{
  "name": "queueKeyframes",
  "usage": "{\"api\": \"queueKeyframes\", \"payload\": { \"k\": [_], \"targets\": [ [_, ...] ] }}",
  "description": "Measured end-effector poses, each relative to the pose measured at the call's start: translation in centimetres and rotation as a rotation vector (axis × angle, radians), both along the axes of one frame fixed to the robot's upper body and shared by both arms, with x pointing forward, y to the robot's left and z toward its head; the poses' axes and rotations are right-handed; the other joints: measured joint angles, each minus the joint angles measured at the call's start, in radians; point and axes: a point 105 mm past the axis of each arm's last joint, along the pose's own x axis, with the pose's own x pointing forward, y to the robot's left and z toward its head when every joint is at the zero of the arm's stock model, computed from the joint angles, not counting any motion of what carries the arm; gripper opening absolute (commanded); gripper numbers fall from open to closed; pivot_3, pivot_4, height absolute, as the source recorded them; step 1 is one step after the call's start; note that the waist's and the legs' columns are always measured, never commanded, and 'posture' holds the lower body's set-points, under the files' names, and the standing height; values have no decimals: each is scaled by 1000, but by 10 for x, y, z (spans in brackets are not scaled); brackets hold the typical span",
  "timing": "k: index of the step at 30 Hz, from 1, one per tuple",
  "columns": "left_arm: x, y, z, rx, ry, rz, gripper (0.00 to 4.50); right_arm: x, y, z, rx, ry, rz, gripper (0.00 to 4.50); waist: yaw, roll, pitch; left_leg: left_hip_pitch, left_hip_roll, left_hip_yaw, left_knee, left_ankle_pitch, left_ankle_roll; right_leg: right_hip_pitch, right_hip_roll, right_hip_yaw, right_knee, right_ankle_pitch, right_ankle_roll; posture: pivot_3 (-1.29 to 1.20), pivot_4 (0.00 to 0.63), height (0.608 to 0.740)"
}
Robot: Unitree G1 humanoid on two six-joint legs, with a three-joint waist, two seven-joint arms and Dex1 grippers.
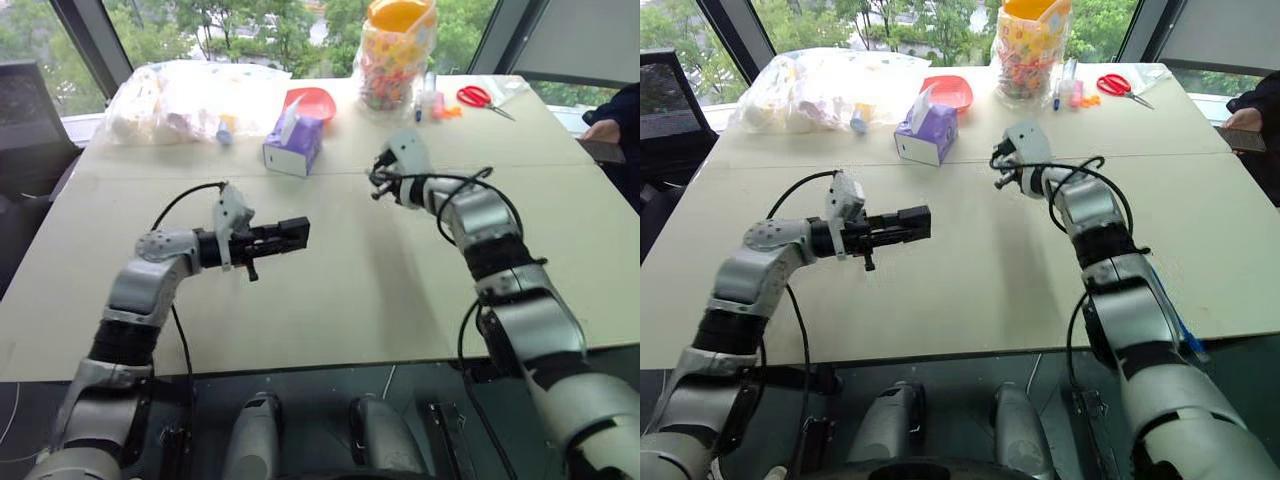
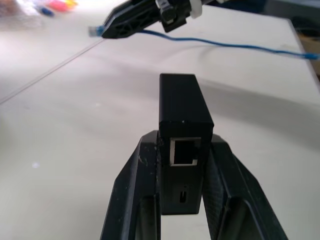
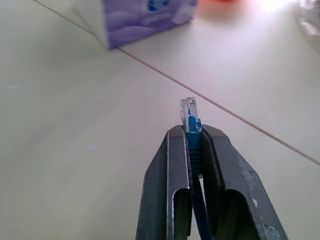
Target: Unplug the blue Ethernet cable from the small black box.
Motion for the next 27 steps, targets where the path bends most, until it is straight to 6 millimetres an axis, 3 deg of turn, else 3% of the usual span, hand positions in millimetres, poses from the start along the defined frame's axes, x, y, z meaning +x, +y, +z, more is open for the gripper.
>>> {"api": "queueKeyframes", "payload": {
  "k": [3, 6, 7, 13, 18, 22, 25, 27],
  "targets": [
    [15, -6, -10, -20, -34, 76, 495, 4, -2, -14, -40, 30, -42, 2586, 1, 0, 0, -1, 0, 0, 0, 0, 0, 0, 0, 0, 0, 0, 0, 0, 150, 735],
    [27, -10, -8, -33, -74, 121, 495, 3, -4, -32, -52, 86, -58, 4190, -1, 0, 0, -1, 0, 0, 0, 0, 0, 0, 0, 0, 0, 0, 1, 0, 150, 735],
    [32, -13, -6, -41, -90, 135, 495, 2, -5, -33, -53, 94, -57, 4442, -1, 0, 0, -1, 0, 0, 0, 0, 0, 0, 0, 0, 0, 0, 1, 0, 150, 735],
    [50, -31, -7, -67, -112, 165, 495, -13, -10, -18, 34, 90, 3, 4442, 5, 0, 0, -1, 0, -1, 0, 0, 0, 0, 0, 0, 1, 0, 2, 0, 150, 735],
    [64, -36, -27, -86, -12, 220, 495, -67, -20, -6, 164, 116, 76, 4442, 17, 0, 0, -2, -1, -2, 1, -2, 3, 0, 0, 0, 0, 0, 2, 0, 150, 735],
    [66, -41, -37, -100, -2, 236, 495, -114, -20, -18, 142, 168, 123, 4442, 22, 0, 0, -1, -1, -2, 1, -2, 3, 0, 0, -1, 0, -1, 1, 0, 150, 735],
    [67, -37, -45, -84, -2, 246, 1861, -152, -7, -25, 181, 229, 199, 4500, 20, 0, 0, 0, -1, -2, 3, -2, 3, 2, 0, 0, 0, -2, -2, 0, 150, 735],
    [66, -34, -51, -66, 4, 252, 2738, -162, -3, -21, 188, 229, 219, 4500, 15, 0, 0, 1, -1, -2, 4, -2, 3, 3, 0, 0, 0, -2, -3, 0, 150, 735]
  ]
}}
